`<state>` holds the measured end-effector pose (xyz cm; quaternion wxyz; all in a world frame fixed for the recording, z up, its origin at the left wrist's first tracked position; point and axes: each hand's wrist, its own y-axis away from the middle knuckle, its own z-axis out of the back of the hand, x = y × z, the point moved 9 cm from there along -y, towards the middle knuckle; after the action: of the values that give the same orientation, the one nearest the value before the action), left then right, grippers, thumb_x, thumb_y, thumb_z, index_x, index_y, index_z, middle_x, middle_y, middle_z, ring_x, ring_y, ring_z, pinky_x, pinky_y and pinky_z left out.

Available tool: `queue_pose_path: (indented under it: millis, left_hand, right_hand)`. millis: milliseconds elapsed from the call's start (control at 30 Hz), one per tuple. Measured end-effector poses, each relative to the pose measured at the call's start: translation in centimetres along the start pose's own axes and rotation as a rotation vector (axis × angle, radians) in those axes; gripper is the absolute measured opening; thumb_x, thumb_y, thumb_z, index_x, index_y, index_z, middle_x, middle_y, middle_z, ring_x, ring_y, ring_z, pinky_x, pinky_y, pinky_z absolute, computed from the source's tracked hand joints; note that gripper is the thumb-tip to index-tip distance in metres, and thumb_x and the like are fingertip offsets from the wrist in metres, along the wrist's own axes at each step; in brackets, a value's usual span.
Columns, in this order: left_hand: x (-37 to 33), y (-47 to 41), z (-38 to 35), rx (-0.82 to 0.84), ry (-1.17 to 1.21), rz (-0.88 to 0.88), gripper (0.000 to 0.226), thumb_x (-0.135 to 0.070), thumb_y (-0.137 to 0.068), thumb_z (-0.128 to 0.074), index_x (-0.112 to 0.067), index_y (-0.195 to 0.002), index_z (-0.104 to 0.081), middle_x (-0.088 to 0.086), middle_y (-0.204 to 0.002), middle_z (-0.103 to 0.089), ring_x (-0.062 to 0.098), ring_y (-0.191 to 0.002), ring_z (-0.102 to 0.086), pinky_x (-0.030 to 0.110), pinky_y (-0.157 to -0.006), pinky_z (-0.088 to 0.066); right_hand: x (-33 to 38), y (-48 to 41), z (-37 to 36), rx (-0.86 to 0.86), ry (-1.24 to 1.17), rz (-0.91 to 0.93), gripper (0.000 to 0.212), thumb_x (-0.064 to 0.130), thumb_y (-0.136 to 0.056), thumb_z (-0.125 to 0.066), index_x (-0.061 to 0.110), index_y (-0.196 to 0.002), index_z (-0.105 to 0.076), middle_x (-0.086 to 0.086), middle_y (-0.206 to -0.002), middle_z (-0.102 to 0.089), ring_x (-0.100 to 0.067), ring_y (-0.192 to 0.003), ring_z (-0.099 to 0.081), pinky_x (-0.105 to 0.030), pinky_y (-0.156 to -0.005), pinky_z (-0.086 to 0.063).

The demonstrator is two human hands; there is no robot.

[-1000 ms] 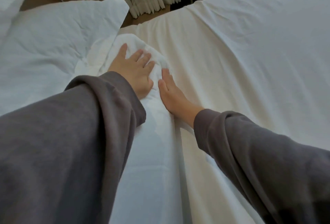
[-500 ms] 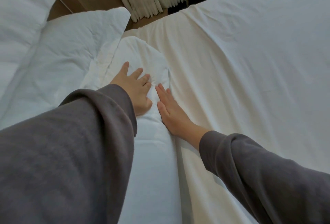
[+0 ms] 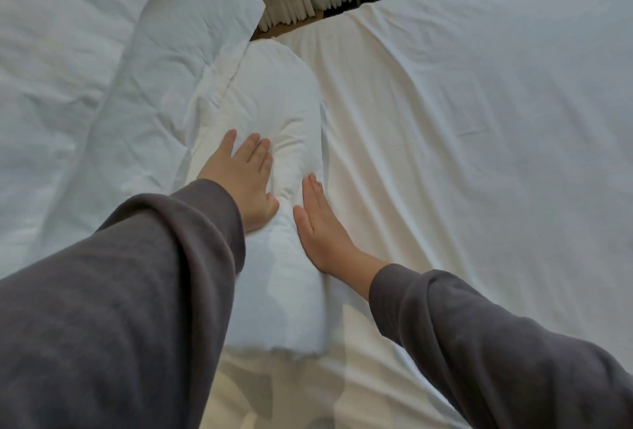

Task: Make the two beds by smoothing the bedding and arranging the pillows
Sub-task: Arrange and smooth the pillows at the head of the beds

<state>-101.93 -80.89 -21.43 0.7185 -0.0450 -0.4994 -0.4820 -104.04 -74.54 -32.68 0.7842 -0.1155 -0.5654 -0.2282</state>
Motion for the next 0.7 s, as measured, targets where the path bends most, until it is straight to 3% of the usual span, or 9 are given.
queue_pose_path:
  millis: [233,500,633,700]
  left_hand:
    - [-1.5,5.4,-1.1,-0.036,0.067,0.018,0.07,-0.042,-0.098,-0.015,-0.004,-0.154,0.002,0.01,-0.163,0.007,0.023,-0.15,0.008,0.048,-0.12,0.003]
    - [-2.8,10.3,-2.2,-0.093,0.148,0.006,0.07,-0.041,-0.097,-0.017,-0.005,-0.154,0.003,0.011,-0.162,0.01,0.023,-0.15,0.009,0.046,-0.12,0.002]
    - [-3.3,11.9,-2.5,-0.104,0.15,-0.029,0.071,-0.041,-0.096,-0.015,-0.004,-0.154,0.005,0.012,-0.162,0.012,0.024,-0.15,0.009,0.045,-0.121,0.002]
    - [-3.6,12.5,-2.3,-0.133,0.132,-0.074,0.078,-0.043,-0.087,0.001,-0.003,-0.153,0.005,0.015,-0.162,0.01,0.026,-0.15,0.006,0.044,-0.121,0.0]
  right_hand:
    - [0.1,4.8,-1.8,-0.017,0.023,0.012,0.058,0.025,-0.107,-0.023,0.007,-0.154,0.005,-0.004,-0.163,0.011,-0.011,-0.149,0.011,-0.02,-0.118,0.007]
    - [0.1,9.3,-3.3,-0.007,0.04,0.036,0.057,0.021,-0.107,-0.023,0.005,-0.153,0.005,-0.006,-0.162,0.011,-0.011,-0.149,0.011,-0.006,-0.108,0.012]
    - [0.4,11.2,-3.7,0.02,0.076,0.106,0.056,0.018,-0.106,-0.024,0.005,-0.153,0.004,-0.004,-0.162,0.01,-0.012,-0.149,0.01,-0.011,-0.113,0.01]
    - [0.3,11.7,-3.4,0.064,0.078,0.139,0.056,0.018,-0.106,-0.026,0.007,-0.154,0.001,-0.003,-0.163,0.008,-0.011,-0.149,0.008,-0.014,-0.116,0.008]
